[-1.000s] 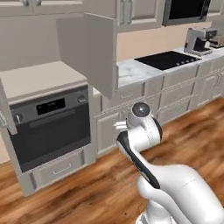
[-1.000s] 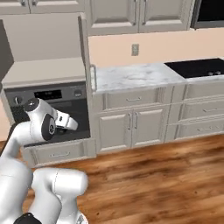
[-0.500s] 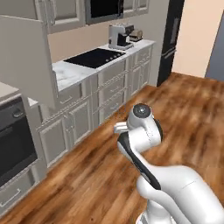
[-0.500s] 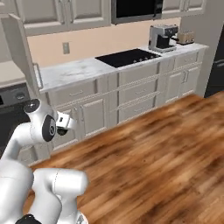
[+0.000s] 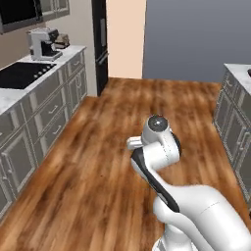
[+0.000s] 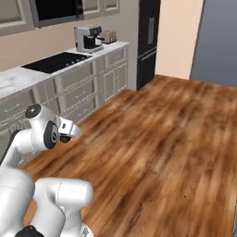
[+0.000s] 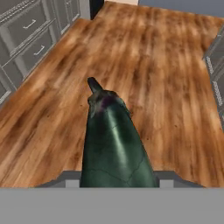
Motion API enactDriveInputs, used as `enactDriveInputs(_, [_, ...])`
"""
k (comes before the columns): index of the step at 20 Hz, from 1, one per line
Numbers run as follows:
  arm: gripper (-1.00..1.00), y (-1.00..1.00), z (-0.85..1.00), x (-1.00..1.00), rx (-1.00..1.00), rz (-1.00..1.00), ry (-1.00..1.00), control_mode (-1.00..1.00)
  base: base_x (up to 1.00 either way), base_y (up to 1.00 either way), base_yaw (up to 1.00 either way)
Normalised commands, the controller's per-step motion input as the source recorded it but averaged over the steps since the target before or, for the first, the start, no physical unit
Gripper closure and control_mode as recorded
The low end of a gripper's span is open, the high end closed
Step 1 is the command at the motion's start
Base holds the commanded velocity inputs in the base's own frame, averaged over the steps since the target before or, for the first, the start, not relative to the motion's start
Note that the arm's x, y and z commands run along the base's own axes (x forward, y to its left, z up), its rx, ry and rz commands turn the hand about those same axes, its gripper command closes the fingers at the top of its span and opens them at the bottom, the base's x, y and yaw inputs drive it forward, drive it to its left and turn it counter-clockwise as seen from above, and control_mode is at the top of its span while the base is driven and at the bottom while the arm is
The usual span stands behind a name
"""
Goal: Pick the eggplants from the cabinet and place them in one bowl. Pick the pear from the sink and place it in the other bowl.
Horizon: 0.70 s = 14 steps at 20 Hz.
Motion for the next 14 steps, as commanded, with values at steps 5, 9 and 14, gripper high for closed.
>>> enactDriveInputs(5, [1.00,0.00,0.00,0.00,0.00,0.00,0.00,1.00,-0.28,-0.04,-0.69])
enactDriveInputs(9, [1.00,0.00,0.00,0.00,0.00,0.00,0.00,1.00,-0.17,-0.04,-0.67])
enactDriveInputs(14, [1.00,0.00,0.00,0.00,0.00,0.00,0.00,1.00,0.03,0.00,-0.60])
